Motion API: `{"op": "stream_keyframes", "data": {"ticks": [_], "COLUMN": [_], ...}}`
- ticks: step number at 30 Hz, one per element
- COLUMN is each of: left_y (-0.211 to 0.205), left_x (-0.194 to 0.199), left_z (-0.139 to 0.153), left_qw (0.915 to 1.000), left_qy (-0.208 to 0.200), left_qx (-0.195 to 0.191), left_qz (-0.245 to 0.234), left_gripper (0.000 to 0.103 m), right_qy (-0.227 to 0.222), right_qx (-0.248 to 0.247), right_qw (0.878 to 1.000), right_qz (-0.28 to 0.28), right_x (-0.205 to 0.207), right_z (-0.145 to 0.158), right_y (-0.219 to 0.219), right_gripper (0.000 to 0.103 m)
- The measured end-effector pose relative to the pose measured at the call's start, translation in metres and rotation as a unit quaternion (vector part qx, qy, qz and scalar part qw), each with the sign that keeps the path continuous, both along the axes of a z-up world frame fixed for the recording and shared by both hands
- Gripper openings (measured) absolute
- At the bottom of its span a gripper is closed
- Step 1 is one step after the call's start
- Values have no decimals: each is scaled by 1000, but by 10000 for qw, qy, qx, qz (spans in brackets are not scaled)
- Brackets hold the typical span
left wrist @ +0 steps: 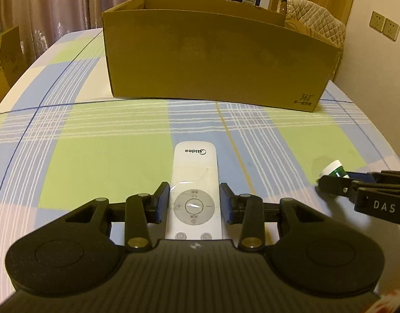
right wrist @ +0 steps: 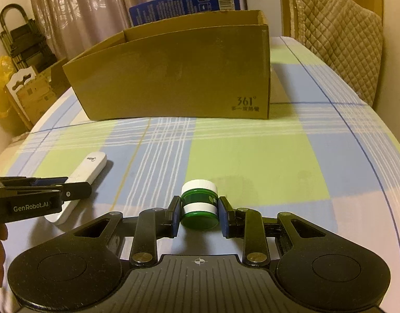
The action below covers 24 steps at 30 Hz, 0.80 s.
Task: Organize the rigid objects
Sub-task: 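Lift and carry the remote and spool over the cardboard box with both grippers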
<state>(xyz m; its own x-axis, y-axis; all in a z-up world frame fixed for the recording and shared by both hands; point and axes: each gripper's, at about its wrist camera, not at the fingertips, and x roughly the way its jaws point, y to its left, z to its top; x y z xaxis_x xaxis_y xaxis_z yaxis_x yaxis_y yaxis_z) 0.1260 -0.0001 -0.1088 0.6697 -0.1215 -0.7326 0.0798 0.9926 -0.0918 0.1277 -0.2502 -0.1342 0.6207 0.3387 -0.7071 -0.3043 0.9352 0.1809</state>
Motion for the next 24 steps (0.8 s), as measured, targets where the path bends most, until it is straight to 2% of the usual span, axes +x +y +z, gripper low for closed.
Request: {"op": "stream_keyframes", "data": {"ticks": [9, 24], "left_y": [-4, -6], "left_x": [-23, -44], "left_z": [18, 58], "left_qw": [9996, 9992], "left_qy": [93, -62], "left_qx": [-205, -342], "left_qz": [147, 183], "left_gripper": [35, 35], "right_qy": [-4, -165], "right_qx": [138, 264], "right_qw": [9998, 9991], "right_qz": [-156, -273], "right_x": [-25, -49], "right_z": [19, 50], "right_y": [-7, -14], "right_gripper": [26, 26]}}
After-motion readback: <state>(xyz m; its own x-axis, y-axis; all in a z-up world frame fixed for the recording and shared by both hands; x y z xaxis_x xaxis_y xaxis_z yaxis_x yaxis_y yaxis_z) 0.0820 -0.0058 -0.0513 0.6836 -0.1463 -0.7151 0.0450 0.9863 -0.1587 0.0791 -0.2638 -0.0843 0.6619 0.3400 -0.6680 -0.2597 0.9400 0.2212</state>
